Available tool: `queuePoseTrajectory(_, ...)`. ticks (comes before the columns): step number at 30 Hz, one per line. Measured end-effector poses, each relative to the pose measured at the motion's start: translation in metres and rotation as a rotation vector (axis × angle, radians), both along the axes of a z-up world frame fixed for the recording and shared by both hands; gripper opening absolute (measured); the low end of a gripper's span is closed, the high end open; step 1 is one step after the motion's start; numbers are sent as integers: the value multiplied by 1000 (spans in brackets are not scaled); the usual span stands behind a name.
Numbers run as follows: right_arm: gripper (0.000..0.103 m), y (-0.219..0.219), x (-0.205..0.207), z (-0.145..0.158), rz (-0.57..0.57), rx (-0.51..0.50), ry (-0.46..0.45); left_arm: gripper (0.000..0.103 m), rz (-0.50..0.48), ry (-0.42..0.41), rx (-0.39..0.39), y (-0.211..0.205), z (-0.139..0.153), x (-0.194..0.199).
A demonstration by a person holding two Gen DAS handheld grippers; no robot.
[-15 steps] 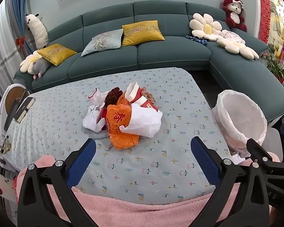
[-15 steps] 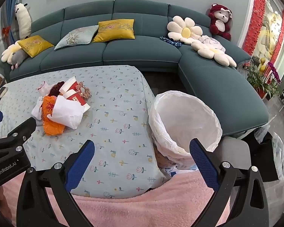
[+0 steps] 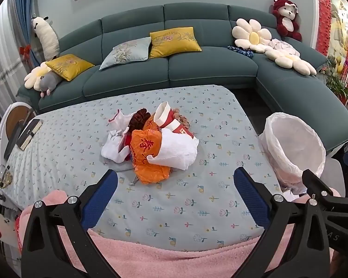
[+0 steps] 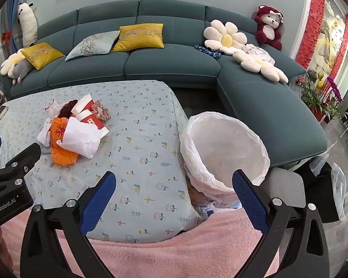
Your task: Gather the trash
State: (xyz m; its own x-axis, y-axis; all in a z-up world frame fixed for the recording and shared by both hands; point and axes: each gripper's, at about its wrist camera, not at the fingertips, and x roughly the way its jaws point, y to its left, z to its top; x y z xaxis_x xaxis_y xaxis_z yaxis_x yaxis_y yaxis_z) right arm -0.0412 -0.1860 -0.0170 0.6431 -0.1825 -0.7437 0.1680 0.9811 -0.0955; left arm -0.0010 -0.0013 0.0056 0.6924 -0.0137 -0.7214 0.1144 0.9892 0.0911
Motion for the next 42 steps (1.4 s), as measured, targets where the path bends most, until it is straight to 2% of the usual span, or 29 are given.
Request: queuePoseTrajectory(42, 96, 18, 2, 8, 5, -30, -11, 96, 30, -9, -63, 25, 4, -6)
